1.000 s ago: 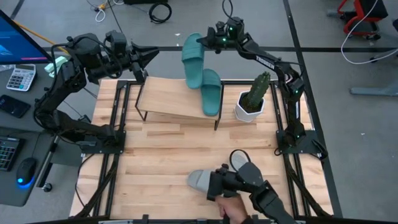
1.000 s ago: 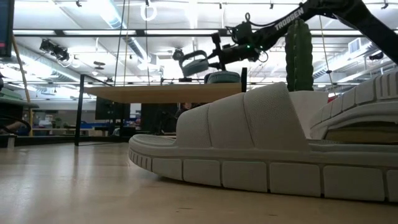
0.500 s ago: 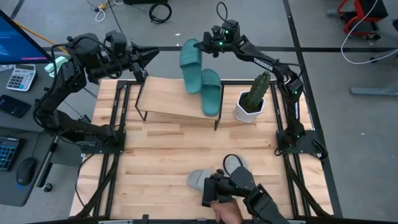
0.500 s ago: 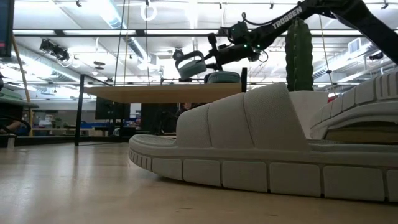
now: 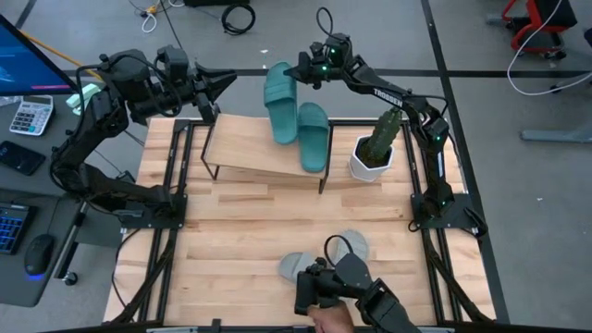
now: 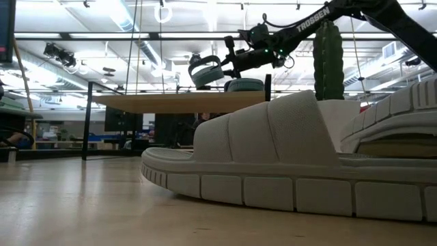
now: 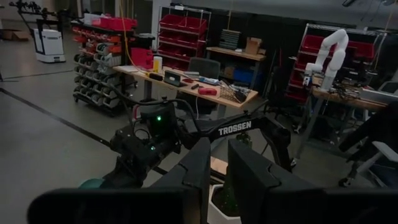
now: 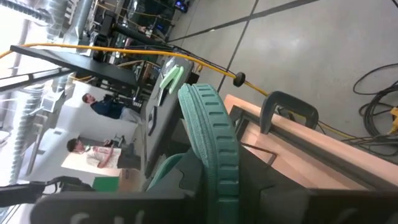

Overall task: Pick and place slides into the shelf
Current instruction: Put the green slide on the shelf

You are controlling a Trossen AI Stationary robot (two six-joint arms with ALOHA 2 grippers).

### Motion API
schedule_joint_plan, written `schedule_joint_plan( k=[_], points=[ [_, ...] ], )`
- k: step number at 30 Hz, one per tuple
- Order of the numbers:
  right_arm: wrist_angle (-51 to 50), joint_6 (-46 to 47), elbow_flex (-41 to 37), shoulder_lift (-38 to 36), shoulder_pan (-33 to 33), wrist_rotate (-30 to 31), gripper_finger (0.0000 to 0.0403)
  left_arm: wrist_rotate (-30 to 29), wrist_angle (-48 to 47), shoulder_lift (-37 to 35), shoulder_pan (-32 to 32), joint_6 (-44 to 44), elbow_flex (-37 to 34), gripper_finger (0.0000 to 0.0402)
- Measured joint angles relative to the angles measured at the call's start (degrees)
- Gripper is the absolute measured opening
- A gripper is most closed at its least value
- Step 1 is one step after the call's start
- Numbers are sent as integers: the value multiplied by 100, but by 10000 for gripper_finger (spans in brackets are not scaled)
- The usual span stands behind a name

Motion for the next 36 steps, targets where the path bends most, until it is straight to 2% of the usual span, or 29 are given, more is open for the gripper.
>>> schedule_joint_plan(
  k=[22,31,36],
  points=[
    [-154,-12,-7,120,134,-50,54,0,1,0,-1,-12,0,66],
    [254,41,-7,100,168,-52,54,-1,0,0,-1,-3,0,64],
    [235,-206,327,96,177,-129,54,-2,1,0,-2,87,0,63]
  ],
)
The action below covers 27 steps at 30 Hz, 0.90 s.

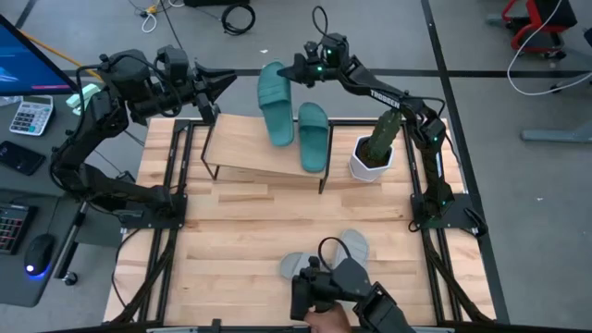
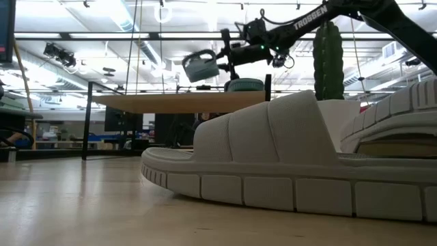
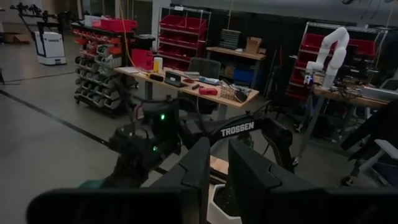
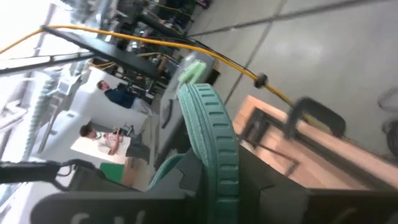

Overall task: Pick and place slides into the shelf
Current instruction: Put the green slide on the shelf

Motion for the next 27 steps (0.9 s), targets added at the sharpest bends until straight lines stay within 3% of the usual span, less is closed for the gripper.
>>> schedule_joint_plan(
  k=[6,10,15,22,27],
  points=[
    [-451,-278,617,-14,71,24,53,0,-1,0,2,-2,0,68],
    [-524,-268,741,-30,451,212,53,0,-1,0,-1,0,0,65],
    [-795,-593,617,-17,925,902,53,0,-6,0,1,2,0,60],
    [-1334,-1539,532,-4,1044,2029,53,1,-174,0,1,0,0,66],
    [-1829,-1697,546,-12,1042,2285,53,2,-210,-2,-1,2,0,68]
  ],
)
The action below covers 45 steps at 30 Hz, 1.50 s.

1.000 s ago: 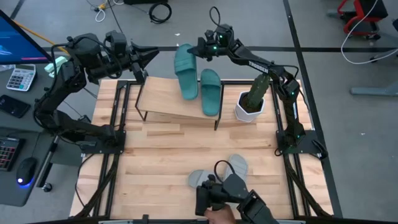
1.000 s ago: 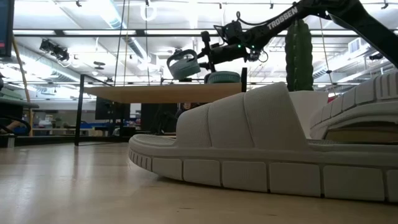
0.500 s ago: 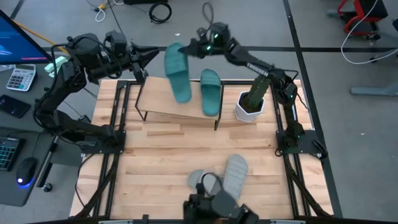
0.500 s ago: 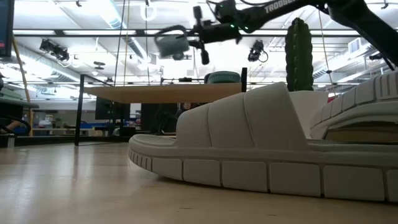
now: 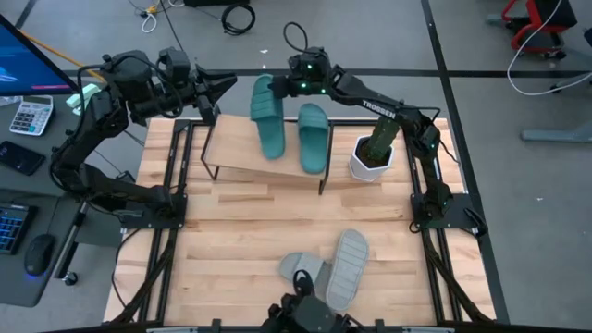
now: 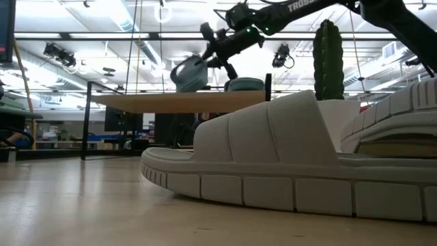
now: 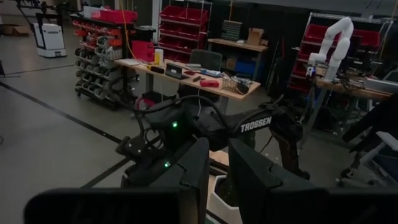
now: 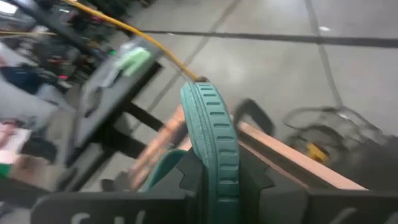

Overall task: Pick and place slides into the shelf
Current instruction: Put the green slide on the shelf

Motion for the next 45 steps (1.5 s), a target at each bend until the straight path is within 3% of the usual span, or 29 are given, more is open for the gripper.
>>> schedule_joint_plan(
  k=[11,21,27,35,45],
  points=[
    [660,850,-12,-36,-86,-617,53,0,-200,0,330,0,0,61],
    [367,1243,-12,-40,14,-1269,53,2,-241,-2,576,7,0,67],
    [-462,704,-12,-160,25,-1136,53,2,-332,-2,699,25,0,60],
    [-835,354,-13,-248,40,-793,53,4,-308,-2,912,152,0,65],
    [-709,320,-12,-241,171,-646,53,25,-300,-2,1003,151,0,64]
  ],
)
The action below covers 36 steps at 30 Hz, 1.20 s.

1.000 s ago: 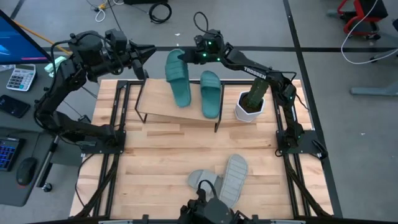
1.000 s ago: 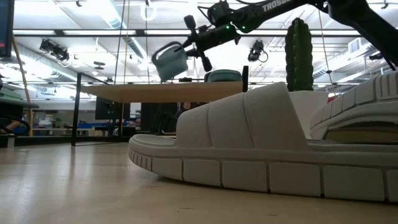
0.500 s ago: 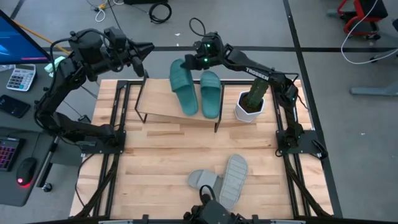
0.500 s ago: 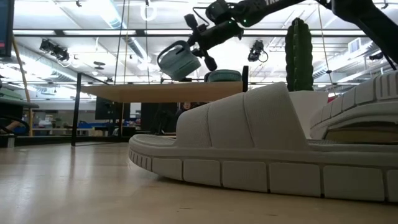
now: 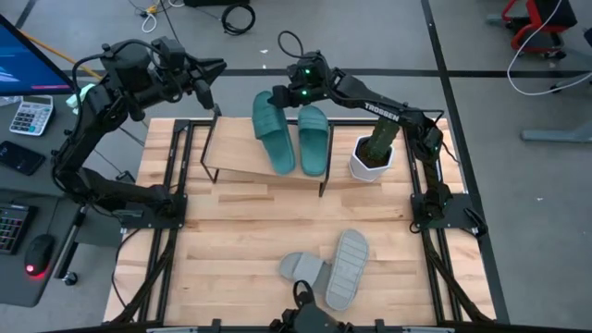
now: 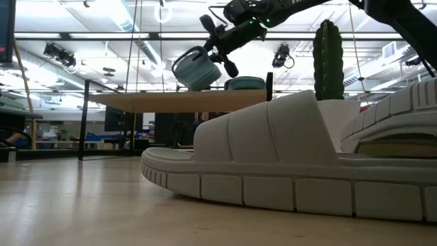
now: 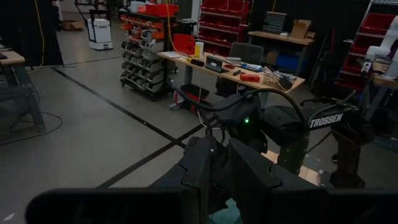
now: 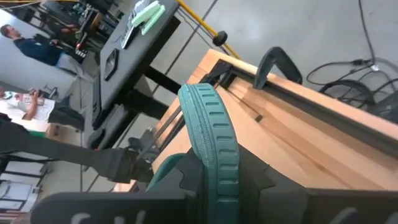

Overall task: Pick and place slides into the shelf
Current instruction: Put the green slide on the shelf

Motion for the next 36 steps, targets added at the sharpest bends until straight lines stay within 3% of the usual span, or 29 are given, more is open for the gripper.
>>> schedule_joint_plan(
  k=[18,26,36],
  points=[
    [-42,-140,-13,0,-26,324,53,4,-18,0,0,-2,0,62],
    [-15,-71,-471,0,-53,426,53,90,-37,0,0,-2,0,64],
    [-85,-139,-621,4,-24,403,152,112,-35,0,0,1,0,59]
  ],
)
